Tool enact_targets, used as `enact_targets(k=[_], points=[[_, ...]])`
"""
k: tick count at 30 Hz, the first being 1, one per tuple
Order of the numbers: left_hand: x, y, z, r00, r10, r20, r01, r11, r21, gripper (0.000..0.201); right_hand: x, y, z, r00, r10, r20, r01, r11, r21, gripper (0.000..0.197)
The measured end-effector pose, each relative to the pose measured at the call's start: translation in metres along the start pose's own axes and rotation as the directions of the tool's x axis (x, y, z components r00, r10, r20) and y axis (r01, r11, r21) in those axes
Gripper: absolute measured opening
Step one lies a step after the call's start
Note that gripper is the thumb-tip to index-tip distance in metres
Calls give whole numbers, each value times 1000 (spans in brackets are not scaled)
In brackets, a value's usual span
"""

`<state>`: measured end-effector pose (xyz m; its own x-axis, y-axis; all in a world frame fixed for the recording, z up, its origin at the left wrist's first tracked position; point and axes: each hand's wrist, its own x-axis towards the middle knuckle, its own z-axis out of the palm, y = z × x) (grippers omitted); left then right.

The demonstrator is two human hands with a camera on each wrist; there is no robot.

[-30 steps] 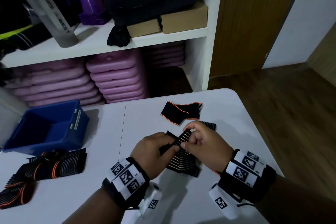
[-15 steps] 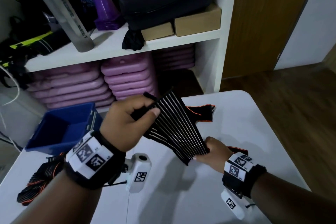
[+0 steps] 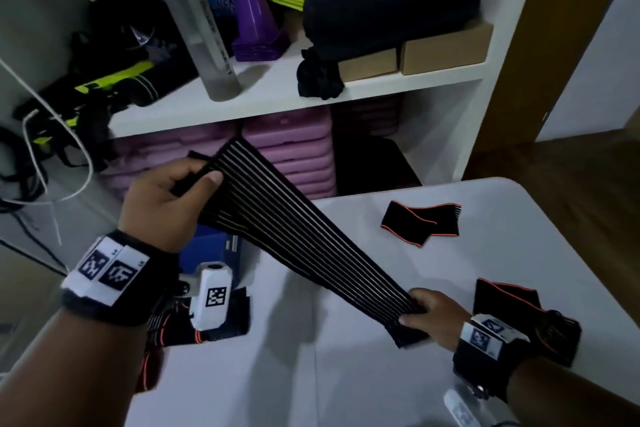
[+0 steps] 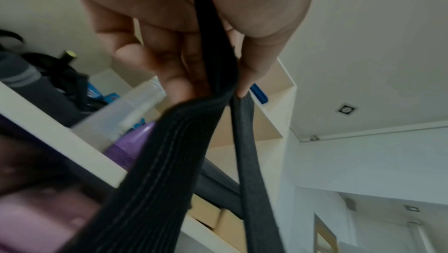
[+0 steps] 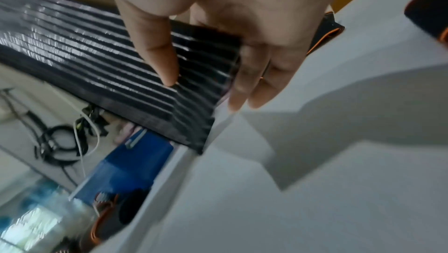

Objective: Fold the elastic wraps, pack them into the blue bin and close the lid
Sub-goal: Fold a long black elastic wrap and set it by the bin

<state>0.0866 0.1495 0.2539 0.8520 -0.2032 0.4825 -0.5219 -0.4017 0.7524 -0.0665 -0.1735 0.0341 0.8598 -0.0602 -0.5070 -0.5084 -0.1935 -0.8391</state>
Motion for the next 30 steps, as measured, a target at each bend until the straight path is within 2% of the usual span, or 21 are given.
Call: enact_targets(k=[5, 7, 10, 12, 14, 15, 16, 18, 20, 22, 24, 26, 28, 30], points=[[1, -55, -31, 993, -110, 35, 111, 994, -22, 34, -4, -16, 22, 986, -48, -157, 63, 993, 96, 12], [-5, -71, -32, 986, -136, 100, 135, 991, 16, 33, -6, -23, 32, 976, -33, -215, 70, 984, 163, 18], [-16, -96, -30, 954, -189, 235, 180, 982, 56, 33, -15, -38, 54, 977, -24, -211, 95, 938, 334, 33], [-22, -106, -31, 925, -204, 320, 183, 979, 93, 27, -27, -54, 72, 959, -74, -272, 187, 890, 416, 36], [-30, -107, -33, 914, -179, 365, 147, 983, 113, 24, -41, -76, 88, 909, -122, -400, 309, 840, 447, 22], [-33, -106, -33, 913, -151, 380, 115, 986, 117, 25, -48, -86, 96, 899, -141, -415, 351, 797, 491, 16], [-37, -101, -33, 912, -120, 393, 82, 990, 112, 25, -55, -96, 103, 911, -166, -378, 366, 746, 556, 19], [-43, -88, -35, 907, -63, 416, 45, 998, 53, 18, -68, -116, 116, 946, -266, -183, 321, 701, 637, 30], [-48, -73, -39, 888, -20, 459, 35, 999, -23, 23, -74, -133, 126, 947, -322, 5, 261, 775, 575, 47], [-52, -59, -43, 858, 32, 513, 7, 997, -75, 31, -76, -148, 134, 936, -334, 109, 254, 858, 446, 55], [-56, -48, -49, 823, 90, 560, -28, 993, -118, 37, -76, -164, 142, 925, -323, 198, 231, 896, 379, 55], [-57, -44, -56, 794, 124, 594, -50, 989, -140, 48, -77, -179, 151, 919, -322, 226, 249, 921, 301, 50], [-58, -42, -63, 775, 145, 616, -85, 988, -126, 59, -79, -192, 160, 927, -342, 153, 312, 930, 194, 29], [-60, -40, -68, 769, 171, 615, -128, 985, -115, 56, -81, -203, 168, 932, -350, 98, 339, 934, 112, 11]])
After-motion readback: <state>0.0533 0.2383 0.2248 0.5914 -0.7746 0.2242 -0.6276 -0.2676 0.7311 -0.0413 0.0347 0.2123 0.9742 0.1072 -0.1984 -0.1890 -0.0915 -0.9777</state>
